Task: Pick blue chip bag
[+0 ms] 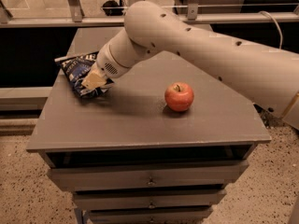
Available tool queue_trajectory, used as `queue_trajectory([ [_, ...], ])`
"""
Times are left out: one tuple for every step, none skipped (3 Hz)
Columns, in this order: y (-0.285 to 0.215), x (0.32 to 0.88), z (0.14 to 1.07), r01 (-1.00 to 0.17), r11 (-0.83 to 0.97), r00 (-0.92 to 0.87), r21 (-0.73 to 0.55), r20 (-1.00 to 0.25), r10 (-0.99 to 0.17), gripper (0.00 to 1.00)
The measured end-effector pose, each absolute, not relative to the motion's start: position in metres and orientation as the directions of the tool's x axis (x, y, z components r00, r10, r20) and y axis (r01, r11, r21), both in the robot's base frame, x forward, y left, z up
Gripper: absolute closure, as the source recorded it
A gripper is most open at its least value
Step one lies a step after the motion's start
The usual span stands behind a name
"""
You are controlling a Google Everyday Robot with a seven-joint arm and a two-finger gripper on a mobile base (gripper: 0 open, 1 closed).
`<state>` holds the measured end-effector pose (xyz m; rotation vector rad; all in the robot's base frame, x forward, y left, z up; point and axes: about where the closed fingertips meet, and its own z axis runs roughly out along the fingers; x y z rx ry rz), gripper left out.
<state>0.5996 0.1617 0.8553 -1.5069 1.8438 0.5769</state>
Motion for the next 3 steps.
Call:
queue_trajectory([
  [0.141,0.606,0.908,-0.967,0.229,-0.054,-0.112,-0.786,-0.616,1.0],
  [0.124,0.611,0.957,-0.963,0.226,-0.008,-0.143,-0.83,-0.557,1.0],
  [0.125,0.611,0.957,-0.963,0.227,-0.007,-0.143,-0.83,-0.557,1.0],
])
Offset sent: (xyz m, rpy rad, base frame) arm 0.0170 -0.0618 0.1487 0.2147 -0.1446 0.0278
